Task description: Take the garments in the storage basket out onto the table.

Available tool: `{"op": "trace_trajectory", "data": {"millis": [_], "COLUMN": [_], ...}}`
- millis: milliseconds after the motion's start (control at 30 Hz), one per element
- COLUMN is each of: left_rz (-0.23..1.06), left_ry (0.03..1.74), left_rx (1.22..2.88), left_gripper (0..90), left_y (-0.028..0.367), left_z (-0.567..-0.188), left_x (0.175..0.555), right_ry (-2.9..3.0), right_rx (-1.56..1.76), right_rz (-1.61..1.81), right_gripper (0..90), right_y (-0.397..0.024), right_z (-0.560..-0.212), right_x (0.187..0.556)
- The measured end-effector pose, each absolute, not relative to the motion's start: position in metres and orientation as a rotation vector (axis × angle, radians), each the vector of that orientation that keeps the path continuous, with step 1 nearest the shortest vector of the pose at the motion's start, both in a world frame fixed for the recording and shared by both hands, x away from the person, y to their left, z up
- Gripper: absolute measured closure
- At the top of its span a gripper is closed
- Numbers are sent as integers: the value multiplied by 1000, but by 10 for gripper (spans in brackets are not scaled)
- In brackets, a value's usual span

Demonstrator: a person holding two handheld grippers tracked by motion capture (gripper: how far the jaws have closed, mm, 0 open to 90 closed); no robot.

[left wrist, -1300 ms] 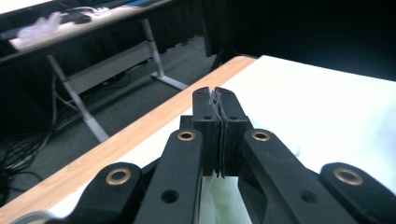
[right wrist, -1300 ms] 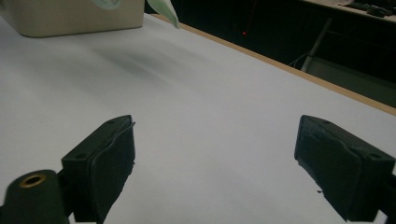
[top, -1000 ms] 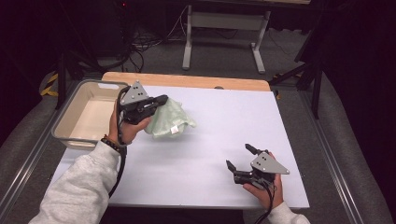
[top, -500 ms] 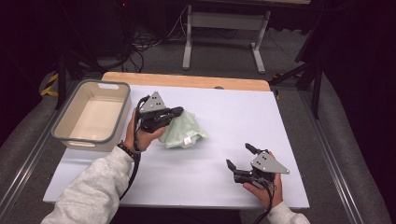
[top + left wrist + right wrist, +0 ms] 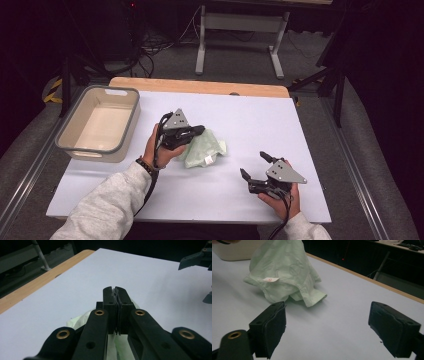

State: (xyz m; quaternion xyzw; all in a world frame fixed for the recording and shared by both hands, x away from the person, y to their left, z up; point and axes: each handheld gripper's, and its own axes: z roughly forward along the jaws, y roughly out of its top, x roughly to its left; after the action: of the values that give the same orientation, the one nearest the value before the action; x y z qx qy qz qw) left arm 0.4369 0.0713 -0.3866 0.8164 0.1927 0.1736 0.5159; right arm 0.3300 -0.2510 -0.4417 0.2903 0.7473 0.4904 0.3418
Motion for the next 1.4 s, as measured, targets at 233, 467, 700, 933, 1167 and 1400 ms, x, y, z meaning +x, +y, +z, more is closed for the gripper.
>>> {"op": "trace_trajectory", "data": {"millis": [233,467,700,933,1167,1400], "left_rz": [413,415,438,467,542,591], "left_ry": [460,462,452,440,428,415], "left_rx": [1991,1982,1963,1930,1927,1939], "left_gripper": [869,819,752,681,564,474], "left_y": [68,69,74,80,89,102], "left_z": [-396,-399,-398,-394,-391,-395], "left_x": [437,436,435,427,421,413], "right_ry": [1945,1947,1947,1950,1942,1932], "right_rx": [775,783,787,785,796,799], "right_rz": [1268,1255,1242,1232,1230,1222], "right_gripper": [152,152,150,150,150,149], "right_y": [-254,-255,-255,-256,-258,-259], "right_z": [-444,-445,-446,-446,-446,-446], "right_x": [328,326,324,322,318,314]}}
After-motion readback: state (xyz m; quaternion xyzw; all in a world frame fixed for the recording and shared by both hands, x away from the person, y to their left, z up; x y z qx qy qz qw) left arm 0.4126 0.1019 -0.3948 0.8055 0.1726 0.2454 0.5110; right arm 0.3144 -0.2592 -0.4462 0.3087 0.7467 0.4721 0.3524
